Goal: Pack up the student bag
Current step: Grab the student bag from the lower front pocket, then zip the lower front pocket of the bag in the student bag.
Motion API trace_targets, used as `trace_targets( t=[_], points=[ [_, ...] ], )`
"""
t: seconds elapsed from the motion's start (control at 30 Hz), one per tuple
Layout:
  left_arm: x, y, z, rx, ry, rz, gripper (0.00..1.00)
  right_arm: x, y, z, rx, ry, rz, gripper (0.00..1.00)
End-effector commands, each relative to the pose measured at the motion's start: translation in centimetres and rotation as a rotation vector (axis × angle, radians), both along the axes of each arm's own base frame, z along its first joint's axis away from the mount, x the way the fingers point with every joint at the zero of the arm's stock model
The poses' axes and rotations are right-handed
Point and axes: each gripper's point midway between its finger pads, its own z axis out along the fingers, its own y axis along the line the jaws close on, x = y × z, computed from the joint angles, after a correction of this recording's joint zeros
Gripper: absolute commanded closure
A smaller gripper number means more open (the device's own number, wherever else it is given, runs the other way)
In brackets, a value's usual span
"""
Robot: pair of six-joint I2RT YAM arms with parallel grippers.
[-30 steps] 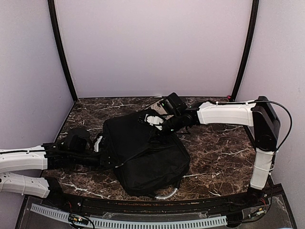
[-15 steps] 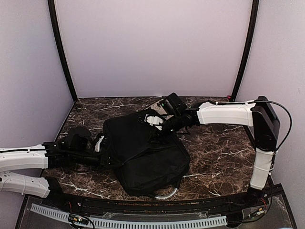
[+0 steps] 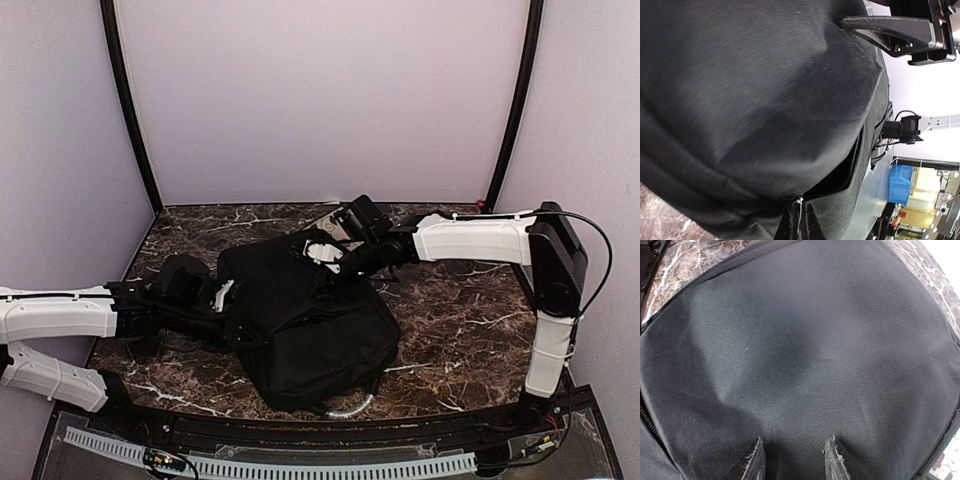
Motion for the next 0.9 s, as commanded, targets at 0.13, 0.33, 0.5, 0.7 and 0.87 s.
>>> trace_targets(
  t=[0.13,0.33,0.5,0.7,0.87],
  points=[
    [1.5,-4.0,5.4,-0.108,-0.158,-0.122,1.0,-2.1,-1.5,-5.1,-0.144,0.078,0.016,0.59],
    [1.6,-3.7,8.3,-0.088,-0.218,-0.137,1.0,-1.9,-1.5,-5.0,-0.15,0.075,0.007,0.59],
    [1.8,-4.2,9.7,-0.124,-0.259,-0.149,1.0,-1.7,-1.3,-4.3,-0.139,0.069,0.001,0.59],
    [3.3,-7.0,8.4,-0.157,-0.256,-0.188,1.0,-1.2,-1.2,-3.0,-0.109,0.084,-0.014,0.59],
    [4.4,-9.1,9.0,-0.168,-0.301,-0.221,1.0,-1.3,-1.3,-2.8,-0.1,0.104,-0.019,0.59]
  ],
)
